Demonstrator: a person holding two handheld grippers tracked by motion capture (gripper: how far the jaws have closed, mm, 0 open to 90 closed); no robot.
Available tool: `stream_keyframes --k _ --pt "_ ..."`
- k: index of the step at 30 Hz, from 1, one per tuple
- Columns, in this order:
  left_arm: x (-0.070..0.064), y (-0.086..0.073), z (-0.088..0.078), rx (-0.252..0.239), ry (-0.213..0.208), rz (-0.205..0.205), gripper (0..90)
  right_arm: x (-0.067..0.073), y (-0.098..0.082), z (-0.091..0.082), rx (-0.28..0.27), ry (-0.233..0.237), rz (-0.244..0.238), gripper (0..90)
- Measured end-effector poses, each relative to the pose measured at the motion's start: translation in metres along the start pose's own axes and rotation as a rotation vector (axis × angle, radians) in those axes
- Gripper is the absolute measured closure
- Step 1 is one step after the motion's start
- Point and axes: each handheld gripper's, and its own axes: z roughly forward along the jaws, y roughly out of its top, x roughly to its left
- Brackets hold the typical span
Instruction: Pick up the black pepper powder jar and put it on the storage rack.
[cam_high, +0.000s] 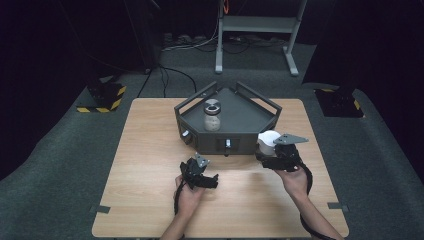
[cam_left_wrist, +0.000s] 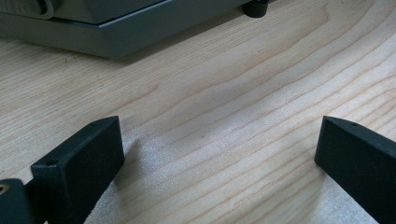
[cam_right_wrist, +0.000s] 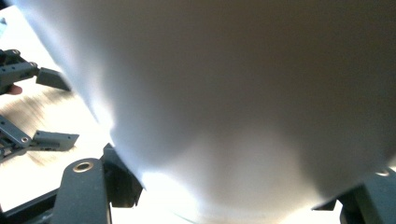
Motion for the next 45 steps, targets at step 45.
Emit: stream_keyframes --k 45 --pt "0.0 0.0 0.0 -0.002 0.0 -0.004 2.3 -0.003 0.098 0.012 -0.023 0.048 0.008 30.8"
